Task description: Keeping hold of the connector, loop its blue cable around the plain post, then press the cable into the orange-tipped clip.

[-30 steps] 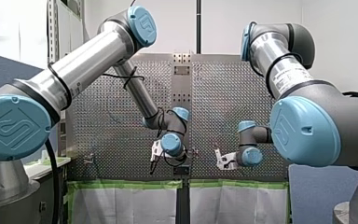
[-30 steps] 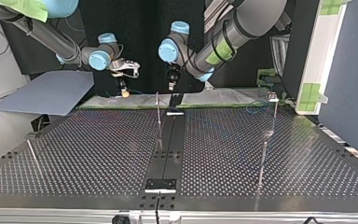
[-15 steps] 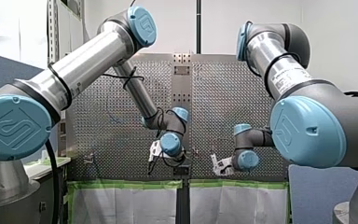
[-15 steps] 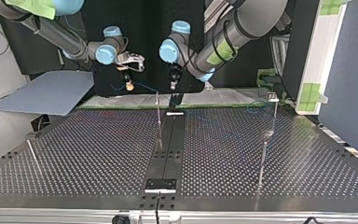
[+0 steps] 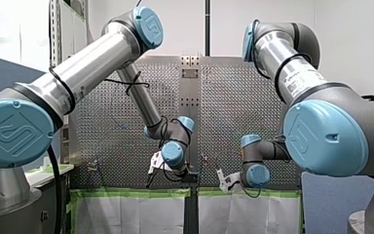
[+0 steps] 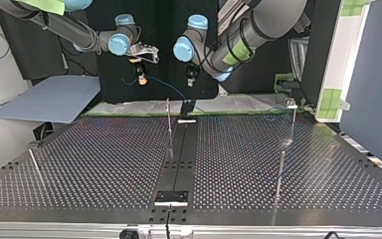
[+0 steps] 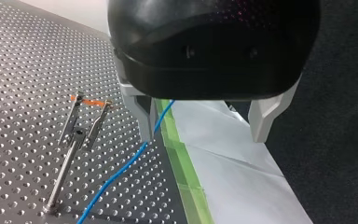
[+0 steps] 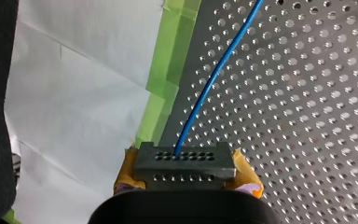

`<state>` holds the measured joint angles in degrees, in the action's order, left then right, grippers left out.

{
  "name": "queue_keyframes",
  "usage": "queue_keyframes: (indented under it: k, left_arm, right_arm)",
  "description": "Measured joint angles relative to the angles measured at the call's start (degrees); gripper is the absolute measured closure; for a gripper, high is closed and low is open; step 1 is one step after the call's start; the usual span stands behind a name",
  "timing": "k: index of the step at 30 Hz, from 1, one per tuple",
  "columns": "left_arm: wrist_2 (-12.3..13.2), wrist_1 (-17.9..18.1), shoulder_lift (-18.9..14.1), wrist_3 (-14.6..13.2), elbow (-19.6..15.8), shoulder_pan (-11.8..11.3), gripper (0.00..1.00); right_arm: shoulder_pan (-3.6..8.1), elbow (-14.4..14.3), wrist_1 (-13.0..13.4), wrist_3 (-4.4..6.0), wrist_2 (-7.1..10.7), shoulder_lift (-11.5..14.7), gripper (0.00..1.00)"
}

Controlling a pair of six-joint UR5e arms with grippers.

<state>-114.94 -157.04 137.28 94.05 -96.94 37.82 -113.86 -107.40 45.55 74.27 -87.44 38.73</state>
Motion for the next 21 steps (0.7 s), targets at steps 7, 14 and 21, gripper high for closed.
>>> queue_keyframes:
  k: [7,14,21]
  left_arm:
    - [-2.3,0.4,-2.6,0.3,-2.5,0.5,0.0]
    - [-4.2,-1.4,-5.7,1.4,-5.3,0.3,0.0]
    - [-4.5,-4.6,-9.1,4.3,-7.2,0.7,0.0]
  right_arm:
    - [-0.46,-2.4,1.8,0.71,-1.42,3.7,1.0]
    - [-1.57,-2.6,2.8,0.64,0.04,4.6,1.0]
    - [-2.56,-3.4,4.5,0.58,0.35,4.6,1.0]
